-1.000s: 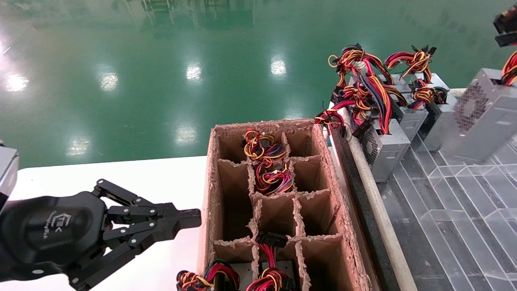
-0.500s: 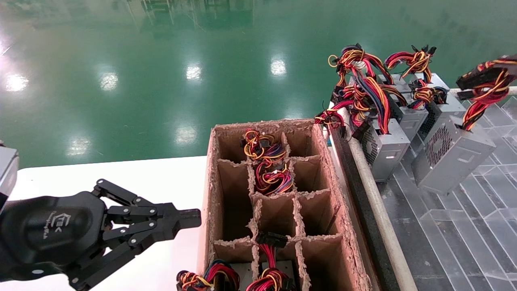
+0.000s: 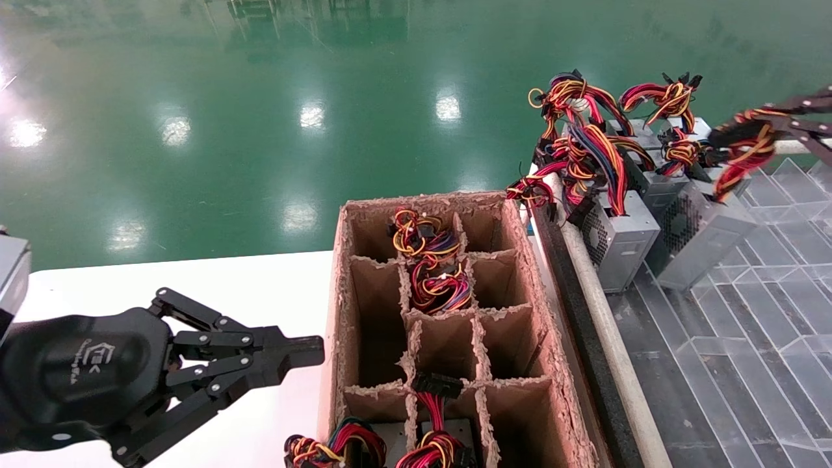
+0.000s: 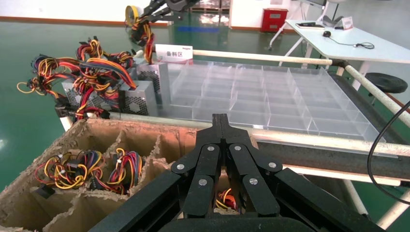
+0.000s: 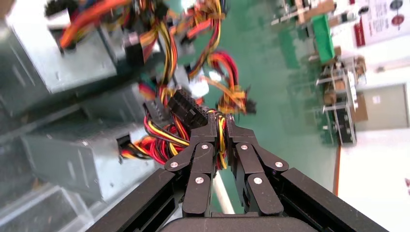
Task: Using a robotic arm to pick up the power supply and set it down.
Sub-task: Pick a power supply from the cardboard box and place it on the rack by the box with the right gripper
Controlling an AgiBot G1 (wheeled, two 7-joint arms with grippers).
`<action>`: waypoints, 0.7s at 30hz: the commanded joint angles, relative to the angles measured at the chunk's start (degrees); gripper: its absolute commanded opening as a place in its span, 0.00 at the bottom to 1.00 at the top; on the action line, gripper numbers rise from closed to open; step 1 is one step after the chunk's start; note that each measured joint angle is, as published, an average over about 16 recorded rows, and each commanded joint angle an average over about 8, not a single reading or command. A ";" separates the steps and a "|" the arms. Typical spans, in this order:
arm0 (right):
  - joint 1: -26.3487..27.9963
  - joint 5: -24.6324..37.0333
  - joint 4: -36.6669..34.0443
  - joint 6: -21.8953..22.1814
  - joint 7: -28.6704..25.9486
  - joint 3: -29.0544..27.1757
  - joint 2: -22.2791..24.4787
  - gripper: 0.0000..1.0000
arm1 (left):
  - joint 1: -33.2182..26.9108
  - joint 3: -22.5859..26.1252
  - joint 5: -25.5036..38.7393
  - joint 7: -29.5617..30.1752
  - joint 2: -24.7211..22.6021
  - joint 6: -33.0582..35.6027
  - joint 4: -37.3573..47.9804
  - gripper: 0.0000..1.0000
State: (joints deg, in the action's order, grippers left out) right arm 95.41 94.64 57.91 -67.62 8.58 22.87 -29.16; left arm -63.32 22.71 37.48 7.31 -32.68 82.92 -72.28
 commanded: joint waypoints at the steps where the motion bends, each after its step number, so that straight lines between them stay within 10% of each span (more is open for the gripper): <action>1: 0.54 -0.50 -1.10 -0.17 1.16 -0.03 -0.85 0.00 | 0.00 0.00 0.00 0.00 0.00 0.00 0.00 0.00; 8: -0.83 -1.68 -1.23 -1.81 1.62 0.52 -1.56 0.03 | 0.00 0.00 0.00 0.00 0.00 0.00 0.00 0.00; 16: -2.08 -1.25 0.43 -1.41 0.08 0.84 -1.50 0.98 | 0.00 0.00 0.00 0.00 0.00 0.00 0.00 0.00; 21: -2.43 -1.71 1.58 -0.63 -1.25 0.38 -1.36 1.00 | 0.00 0.01 0.00 0.00 0.00 0.00 0.00 0.00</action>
State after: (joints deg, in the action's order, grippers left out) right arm 92.98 92.54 59.72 -68.31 7.41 23.06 -30.40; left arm -63.32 22.72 37.48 7.31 -32.68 82.92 -72.28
